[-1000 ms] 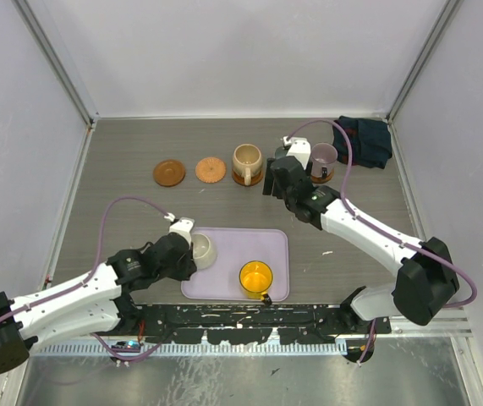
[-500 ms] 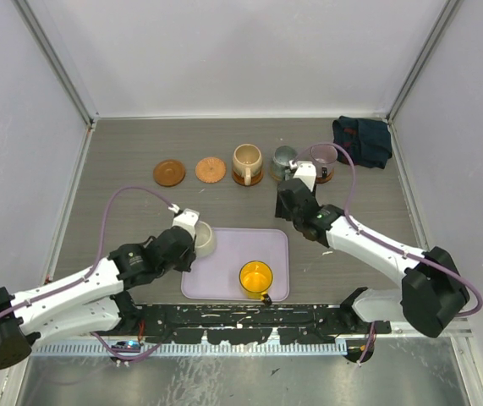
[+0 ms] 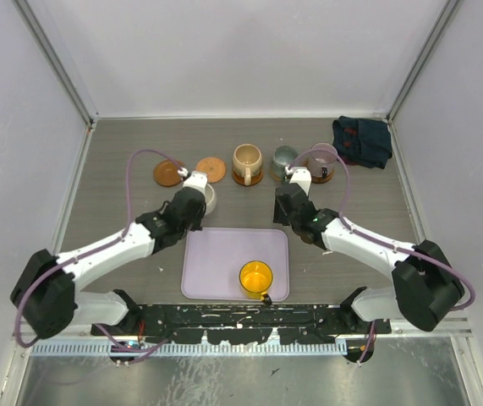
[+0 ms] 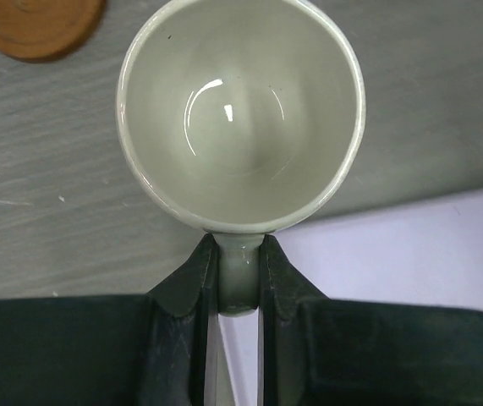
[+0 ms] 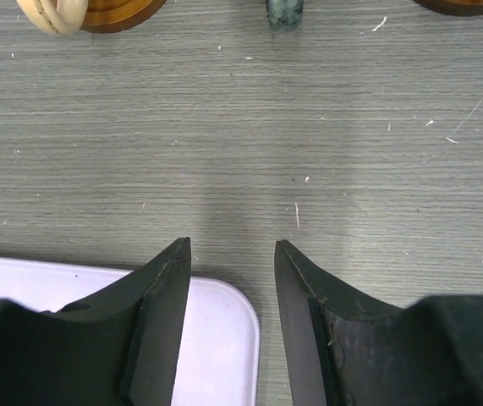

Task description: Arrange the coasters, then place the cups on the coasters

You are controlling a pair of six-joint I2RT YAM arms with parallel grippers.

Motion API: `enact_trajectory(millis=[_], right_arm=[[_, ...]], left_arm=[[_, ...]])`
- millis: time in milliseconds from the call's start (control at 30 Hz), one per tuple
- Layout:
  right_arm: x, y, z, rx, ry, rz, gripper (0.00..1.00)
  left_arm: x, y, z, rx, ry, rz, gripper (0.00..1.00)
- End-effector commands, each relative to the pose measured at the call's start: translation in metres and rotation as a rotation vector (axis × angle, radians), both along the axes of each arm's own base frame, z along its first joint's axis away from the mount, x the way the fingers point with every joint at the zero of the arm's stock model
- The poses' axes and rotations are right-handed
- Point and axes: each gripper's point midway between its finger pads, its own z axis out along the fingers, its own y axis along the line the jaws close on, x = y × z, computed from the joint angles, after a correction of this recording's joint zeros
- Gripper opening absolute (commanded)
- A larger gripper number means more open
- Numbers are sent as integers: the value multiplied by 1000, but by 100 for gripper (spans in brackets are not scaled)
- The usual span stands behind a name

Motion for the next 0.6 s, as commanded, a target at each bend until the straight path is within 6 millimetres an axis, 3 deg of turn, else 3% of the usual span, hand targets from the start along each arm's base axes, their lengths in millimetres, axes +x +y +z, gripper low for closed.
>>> enact_trajectory(millis=[0,267,400,567], right_arm=[[13,12,9,39,-49,14,50],[19,16,9,16,-49,31,49],[21,18,14,13,-59,40,49],[22,17,20,10,-69,43,48]], left_arm=[[80,-12,65,-148,-199,94,0],[154,-24,85,-177,-225,159,0],[182,-28,73,-182,-179,202,0],[201,-32,65,-151,-124,227,0]])
